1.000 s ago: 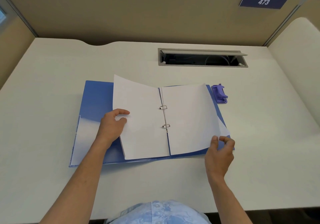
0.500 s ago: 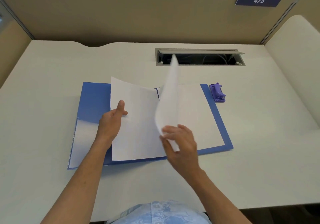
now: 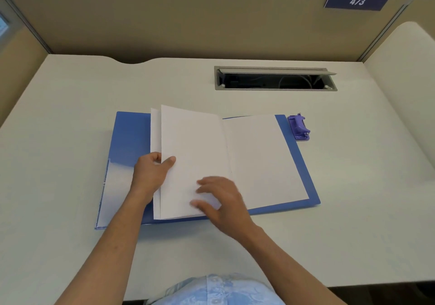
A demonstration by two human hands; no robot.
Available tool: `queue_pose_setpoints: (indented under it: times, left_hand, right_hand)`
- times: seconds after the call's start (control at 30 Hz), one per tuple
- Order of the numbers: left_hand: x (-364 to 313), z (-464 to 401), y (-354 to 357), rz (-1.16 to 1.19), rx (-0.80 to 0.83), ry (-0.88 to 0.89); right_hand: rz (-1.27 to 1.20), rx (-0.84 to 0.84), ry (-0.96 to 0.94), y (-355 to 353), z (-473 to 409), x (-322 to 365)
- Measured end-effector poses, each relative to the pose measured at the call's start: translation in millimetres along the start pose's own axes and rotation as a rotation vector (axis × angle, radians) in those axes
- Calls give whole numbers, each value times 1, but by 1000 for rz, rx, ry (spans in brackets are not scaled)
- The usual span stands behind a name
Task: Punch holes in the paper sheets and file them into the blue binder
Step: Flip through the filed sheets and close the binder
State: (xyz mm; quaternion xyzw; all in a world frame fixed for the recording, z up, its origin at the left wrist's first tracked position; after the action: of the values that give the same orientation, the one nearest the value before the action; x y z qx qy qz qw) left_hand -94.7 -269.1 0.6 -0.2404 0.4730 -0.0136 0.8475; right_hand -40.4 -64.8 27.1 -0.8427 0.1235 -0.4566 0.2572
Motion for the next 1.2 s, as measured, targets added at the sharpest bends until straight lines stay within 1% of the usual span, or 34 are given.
queue_pose_setpoints:
  times: [0.1,0.13,0.17,0.23,0.3,0.37,0.47,0.57,0.7,0.83,0.9,1.1,1.13,1.2]
  left_hand:
    - [5,-4,0,-5,-1,-15]
    - [6,-5,0,-1,1,-17]
    - [6,-6,0,6,7,-18]
    - [8,-8,1,19,19,-20]
    - [8,-8,1,30,12,-23]
    - [9,-9,0,53,5,-33]
    - [11,-8,-1,72,-6,-51]
    - [9,-6,-3,65,-34,-43]
    - [5,-5,-8,29,-67,-3]
    - [6,-7,-10,-13,-67,6]
    - [5,-7,-10,-24,-68,18]
    - [3,-6,-11,-4,-57,53]
    - [4,-7,-11,4,-53,56]
    - [3,-8,-12,-2,-50,72]
  right_hand:
    - [48,-335,272,-61,19,-43]
    - [108,-406,373,-79,30,-61]
    - [188,-438,486,-95,42,-79]
    - [378,-400,721,-119,69,-113]
    - [535,-295,924,-133,93,-136]
    - [615,-193,1038,-137,108,-147]
    - [668,-99,1073,-136,111,-151]
    - [688,-53,1084,-134,107,-154]
    - [676,-46,1096,-138,106,-157]
    - [536,-92,1092,-135,104,-160]
    - [353,-190,1081,-132,103,-160]
    - [-336,-639,1076,-132,104,-146]
    - [-395,-675,1051,-134,102,-142]
    - [-431,-688,966,-141,91,-128]
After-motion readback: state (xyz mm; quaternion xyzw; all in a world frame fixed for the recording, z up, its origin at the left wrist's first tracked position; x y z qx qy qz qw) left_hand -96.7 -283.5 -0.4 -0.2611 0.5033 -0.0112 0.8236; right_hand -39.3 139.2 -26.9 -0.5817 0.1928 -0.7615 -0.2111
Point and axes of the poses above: each hand's wrist, its own z-axis away from the middle knuckle, its own y-axis out of the palm, x = y × z, the point moved 10 cm from there along -z, towards the middle knuckle, and after that the axes turned 7 degrees about -y, right-handed, at the moved point
